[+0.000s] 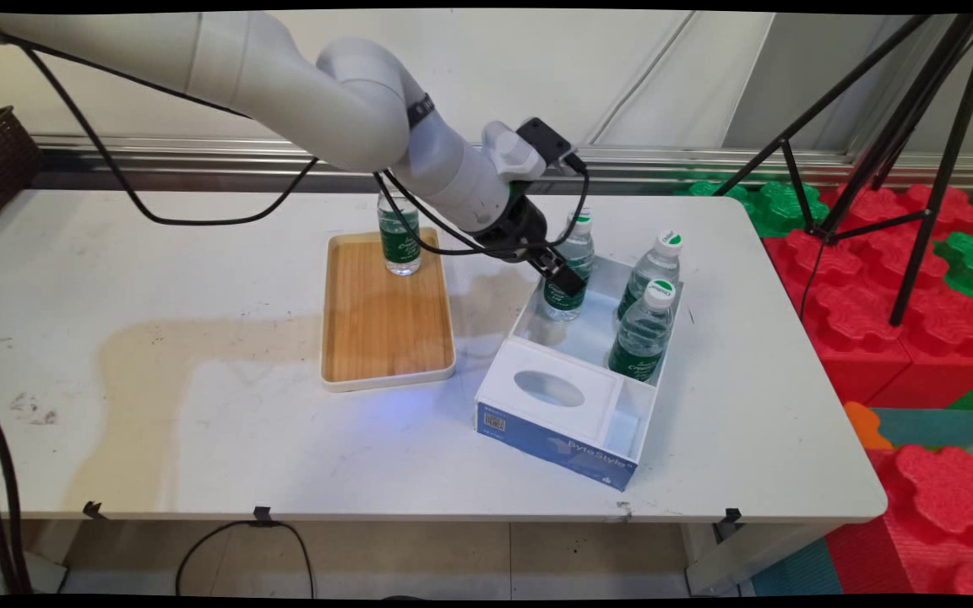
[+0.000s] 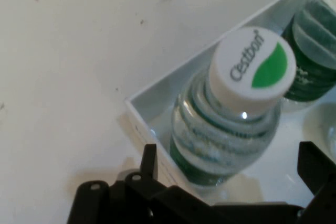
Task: Pick up the green bottle from the white box
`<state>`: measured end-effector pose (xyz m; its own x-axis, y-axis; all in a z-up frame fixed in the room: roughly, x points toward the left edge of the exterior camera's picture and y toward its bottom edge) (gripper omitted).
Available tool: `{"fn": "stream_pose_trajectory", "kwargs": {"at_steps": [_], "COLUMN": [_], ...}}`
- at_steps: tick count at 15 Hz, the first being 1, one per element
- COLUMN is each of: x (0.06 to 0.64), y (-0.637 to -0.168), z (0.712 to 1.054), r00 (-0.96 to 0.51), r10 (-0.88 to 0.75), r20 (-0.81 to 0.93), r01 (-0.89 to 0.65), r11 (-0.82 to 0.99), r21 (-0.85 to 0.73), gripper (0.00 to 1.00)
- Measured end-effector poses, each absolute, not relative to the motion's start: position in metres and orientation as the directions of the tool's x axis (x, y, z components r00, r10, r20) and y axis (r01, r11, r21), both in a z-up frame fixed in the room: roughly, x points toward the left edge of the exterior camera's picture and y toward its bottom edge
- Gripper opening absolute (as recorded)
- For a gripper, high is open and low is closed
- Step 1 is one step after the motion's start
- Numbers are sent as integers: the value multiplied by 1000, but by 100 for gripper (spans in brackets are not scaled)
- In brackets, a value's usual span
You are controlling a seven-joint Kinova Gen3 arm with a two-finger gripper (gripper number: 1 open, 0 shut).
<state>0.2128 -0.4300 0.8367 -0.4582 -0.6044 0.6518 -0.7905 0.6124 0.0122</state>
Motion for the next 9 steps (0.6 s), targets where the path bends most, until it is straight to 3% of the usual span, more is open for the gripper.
{"fn": "stream_pose_trajectory", "kwargs": {"at_steps": [9], "x": [200], "y": [-439], "z": [821], "r00": [-490], "r10": [-530], "r20": [692], "r01": [-754], "r11": [656], "r21": [-32], "gripper": [100]}}
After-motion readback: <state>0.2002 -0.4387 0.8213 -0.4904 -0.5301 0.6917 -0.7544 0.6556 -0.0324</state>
